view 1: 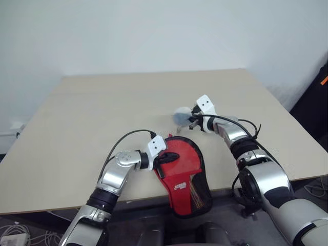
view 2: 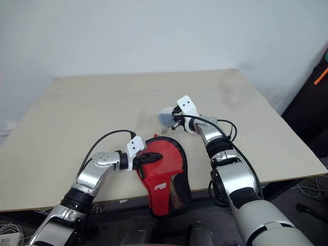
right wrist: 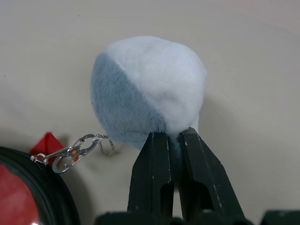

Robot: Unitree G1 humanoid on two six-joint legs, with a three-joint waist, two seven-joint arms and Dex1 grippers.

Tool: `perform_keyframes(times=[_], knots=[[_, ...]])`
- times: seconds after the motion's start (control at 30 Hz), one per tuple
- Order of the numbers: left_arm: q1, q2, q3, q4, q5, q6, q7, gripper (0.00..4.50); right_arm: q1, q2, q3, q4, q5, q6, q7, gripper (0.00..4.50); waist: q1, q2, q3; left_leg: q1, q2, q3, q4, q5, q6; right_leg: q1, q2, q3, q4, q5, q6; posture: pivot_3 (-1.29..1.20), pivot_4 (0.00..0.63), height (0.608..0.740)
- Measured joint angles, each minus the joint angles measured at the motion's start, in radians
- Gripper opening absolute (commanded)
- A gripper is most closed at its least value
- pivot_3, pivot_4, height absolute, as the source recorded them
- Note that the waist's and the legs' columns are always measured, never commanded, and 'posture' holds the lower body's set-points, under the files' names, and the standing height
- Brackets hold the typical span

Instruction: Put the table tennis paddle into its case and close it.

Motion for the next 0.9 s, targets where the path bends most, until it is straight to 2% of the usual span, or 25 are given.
perform_keyframes(times=[0.27, 0.9], knots=[[0.017, -0.015, 0.010, 0.047, 0.000, -0.094, 0.002, 0.00, 0.121, -0.073, 0.009, -0.242, 0.019, 0.116, 0.037, 0.03, 0.001, 0.007, -0.005, 0.001, 0.000, 0.000, 0.000, 0.000, 0.001, 0.001, -0.001, 0.000, 0.000, -0.003, 0.004, 0.00, 0.000, 0.706], [-0.010, -0.018, 0.015, 0.085, -0.002, -0.072, -0.036, 0.00, 0.397, -0.255, 0.043, -0.736, 0.079, 0.318, 0.110, 0.03, 0.005, 0.012, -0.010, 0.001, 0.000, -0.002, 0.001, -0.005, 0.011, 0.003, -0.001, -0.002, -0.001, -0.004, 0.006, 0.00, 0.000, 0.706]])
